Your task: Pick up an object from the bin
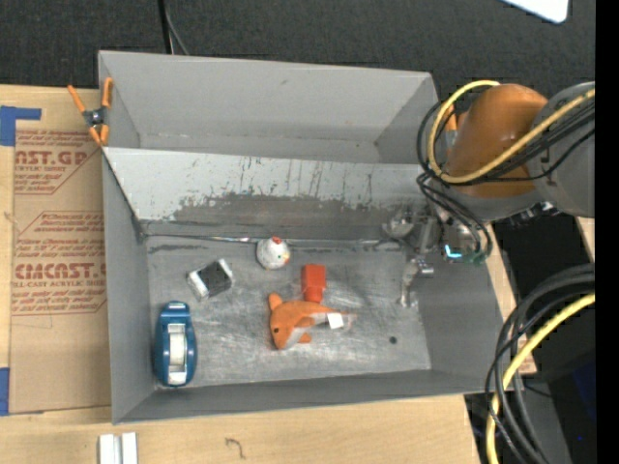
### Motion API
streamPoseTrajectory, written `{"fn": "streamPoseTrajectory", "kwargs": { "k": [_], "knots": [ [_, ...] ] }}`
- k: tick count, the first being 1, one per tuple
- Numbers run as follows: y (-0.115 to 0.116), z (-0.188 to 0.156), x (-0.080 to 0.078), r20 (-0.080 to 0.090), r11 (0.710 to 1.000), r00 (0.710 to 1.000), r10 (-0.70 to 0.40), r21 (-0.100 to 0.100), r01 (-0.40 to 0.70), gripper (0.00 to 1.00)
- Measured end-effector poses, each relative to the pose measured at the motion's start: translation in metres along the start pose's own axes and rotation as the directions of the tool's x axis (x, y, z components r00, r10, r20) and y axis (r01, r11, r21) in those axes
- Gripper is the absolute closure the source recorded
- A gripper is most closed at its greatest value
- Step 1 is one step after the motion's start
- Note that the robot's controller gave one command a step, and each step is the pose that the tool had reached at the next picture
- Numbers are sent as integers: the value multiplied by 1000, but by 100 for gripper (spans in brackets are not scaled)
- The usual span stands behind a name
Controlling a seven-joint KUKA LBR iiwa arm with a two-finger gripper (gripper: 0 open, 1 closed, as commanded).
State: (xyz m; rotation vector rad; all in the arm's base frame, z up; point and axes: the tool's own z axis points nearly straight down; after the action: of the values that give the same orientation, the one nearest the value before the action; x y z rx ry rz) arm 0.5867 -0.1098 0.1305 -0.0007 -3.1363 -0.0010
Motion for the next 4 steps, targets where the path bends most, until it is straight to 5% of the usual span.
{"fn": "streamPoseTrajectory", "kwargs": {
  "k": [1, 2, 3, 4],
  "knots": [
    [0, -4, -2, 7, 1000, 1000, -1, 1, 1, 0],
    [67, 58, 77, 6, 993, 993, -116, 1, 116, 100],
    [67, 58, 77, 6, 993, 993, -116, 1, 116, 100],
    [48, -88, 75, 8, 997, 996, -83, 2, 83, 100]
  ]
}}
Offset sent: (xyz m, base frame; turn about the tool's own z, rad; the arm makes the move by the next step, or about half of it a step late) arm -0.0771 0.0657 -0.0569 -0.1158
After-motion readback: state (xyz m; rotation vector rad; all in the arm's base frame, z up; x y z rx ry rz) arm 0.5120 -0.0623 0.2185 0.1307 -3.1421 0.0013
